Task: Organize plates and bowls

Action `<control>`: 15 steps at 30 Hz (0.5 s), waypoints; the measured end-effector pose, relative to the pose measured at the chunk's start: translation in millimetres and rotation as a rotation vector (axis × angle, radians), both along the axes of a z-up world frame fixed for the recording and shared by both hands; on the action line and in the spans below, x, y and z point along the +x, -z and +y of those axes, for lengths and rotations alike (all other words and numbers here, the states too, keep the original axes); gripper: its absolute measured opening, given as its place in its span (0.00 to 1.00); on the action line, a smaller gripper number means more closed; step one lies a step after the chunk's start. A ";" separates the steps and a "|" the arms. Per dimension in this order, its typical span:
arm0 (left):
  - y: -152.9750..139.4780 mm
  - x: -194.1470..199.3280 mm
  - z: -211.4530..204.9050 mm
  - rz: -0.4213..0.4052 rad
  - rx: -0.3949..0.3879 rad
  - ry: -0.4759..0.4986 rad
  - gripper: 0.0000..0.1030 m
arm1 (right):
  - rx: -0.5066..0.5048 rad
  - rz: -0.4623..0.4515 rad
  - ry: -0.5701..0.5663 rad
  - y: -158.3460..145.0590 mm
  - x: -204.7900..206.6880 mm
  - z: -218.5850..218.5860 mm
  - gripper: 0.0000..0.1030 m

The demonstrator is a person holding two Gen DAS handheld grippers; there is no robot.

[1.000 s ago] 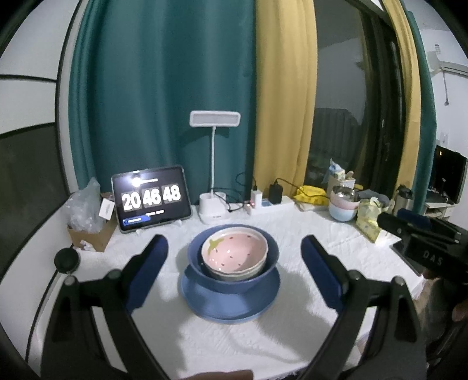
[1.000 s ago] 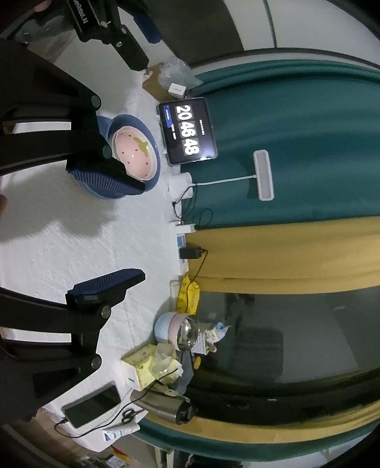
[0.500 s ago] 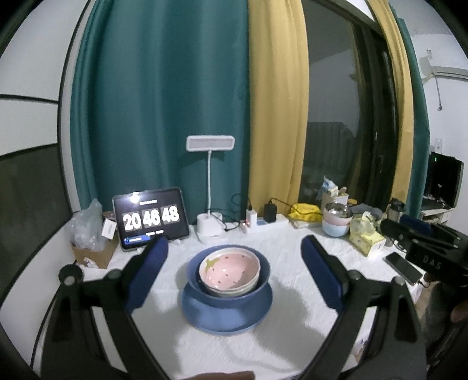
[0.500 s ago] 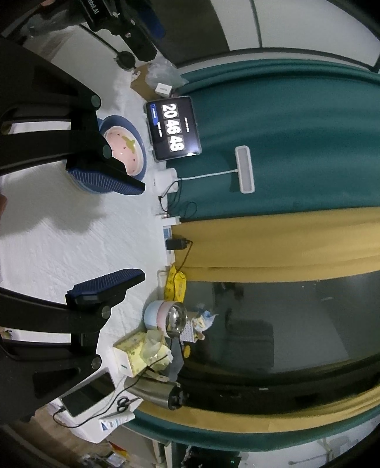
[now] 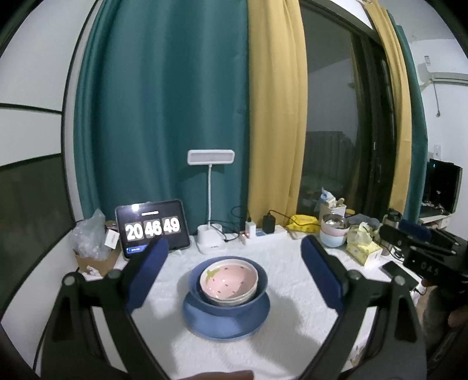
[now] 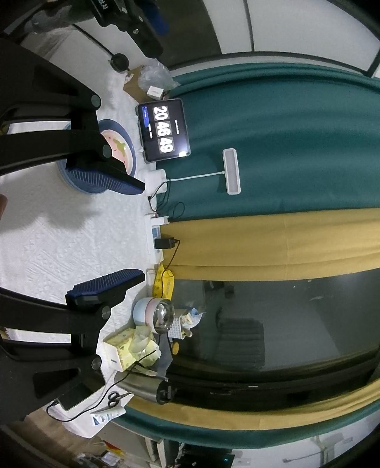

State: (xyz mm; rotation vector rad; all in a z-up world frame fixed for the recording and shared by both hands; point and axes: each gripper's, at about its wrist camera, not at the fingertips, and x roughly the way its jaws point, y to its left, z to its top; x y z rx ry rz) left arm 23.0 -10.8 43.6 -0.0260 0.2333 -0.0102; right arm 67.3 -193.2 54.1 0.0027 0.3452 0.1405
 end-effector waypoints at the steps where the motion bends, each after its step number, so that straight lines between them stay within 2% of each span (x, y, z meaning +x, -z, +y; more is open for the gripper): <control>1: 0.1 0.3 0.2 0.002 -0.002 0.000 0.91 | 0.000 0.001 0.001 0.5 0.2 0.4 0.55; 15: 0.8 0.2 0.9 0.013 -0.003 -0.012 0.91 | 0.006 0.016 0.008 2.2 3.8 -6.0 0.55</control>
